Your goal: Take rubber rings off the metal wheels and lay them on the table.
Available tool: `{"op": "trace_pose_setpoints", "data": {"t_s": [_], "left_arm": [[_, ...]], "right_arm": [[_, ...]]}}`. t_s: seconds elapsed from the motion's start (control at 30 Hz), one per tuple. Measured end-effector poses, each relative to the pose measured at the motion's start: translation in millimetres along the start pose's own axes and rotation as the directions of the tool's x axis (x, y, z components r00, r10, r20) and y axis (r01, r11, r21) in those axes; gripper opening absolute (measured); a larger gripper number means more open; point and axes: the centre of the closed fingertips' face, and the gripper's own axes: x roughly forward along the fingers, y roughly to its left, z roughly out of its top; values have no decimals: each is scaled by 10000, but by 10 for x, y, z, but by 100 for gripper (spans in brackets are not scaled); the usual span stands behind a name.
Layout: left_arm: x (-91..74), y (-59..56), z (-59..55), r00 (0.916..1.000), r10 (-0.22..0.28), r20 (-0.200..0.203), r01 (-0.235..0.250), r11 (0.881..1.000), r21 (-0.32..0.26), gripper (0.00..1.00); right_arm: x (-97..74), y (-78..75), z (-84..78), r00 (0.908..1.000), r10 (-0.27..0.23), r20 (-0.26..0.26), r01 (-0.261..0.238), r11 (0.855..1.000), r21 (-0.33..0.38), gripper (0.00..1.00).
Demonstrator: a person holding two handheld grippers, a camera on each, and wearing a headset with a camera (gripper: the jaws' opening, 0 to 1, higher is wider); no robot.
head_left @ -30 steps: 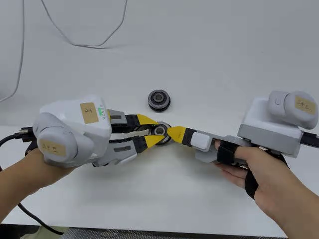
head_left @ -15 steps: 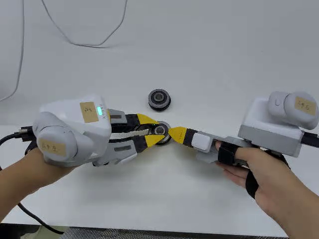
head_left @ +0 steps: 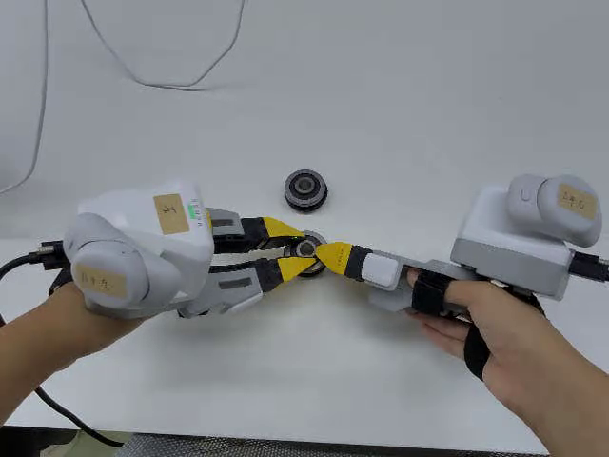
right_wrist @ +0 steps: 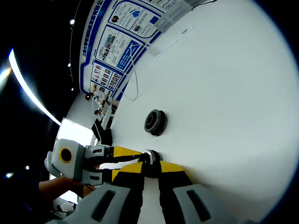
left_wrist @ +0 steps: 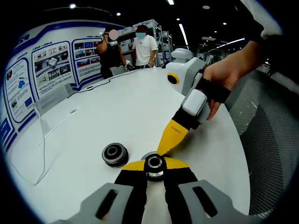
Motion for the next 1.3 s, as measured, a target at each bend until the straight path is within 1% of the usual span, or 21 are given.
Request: {"op": "trace_pose_setpoints", "data": {"t_s": [0.2,0.27,0.47,0.57,0.8,0.93,1.3], "left_arm": [[-5,-12,18,10000,0,-2,0,10000,4,13],[-6,-15,23,10000,-4,-2,4,10000,4,13],[-9,-21,30,10000,-11,-6,11,10000,10,13],[-9,-17,22,10000,-17,-7,17,10000,14,13],[-2,4,-12,10000,-20,-19,20,10000,18,13],[0,13,-25,10000,-20,-16,20,10000,7,13],[-9,-9,4,10000,-13,-10,13,10000,-12,13]], "right_arm": [[-5,1,3,10000,26,-22,-26,10000,17,13],[-2,-3,-22,9999,22,-150,-21,10000,90,13],[-8,-5,-26,9998,42,-176,-38,9996,276,12],[-22,-12,-65,9994,23,-351,-12,9995,330,11],[-32,3,-69,9998,44,-168,-42,9999,157,12],[-42,-9,-72,9999,-33,-95,33,10000,-22,16],[-25,18,-37,9996,223,158,-227,9994,255,16]]}}
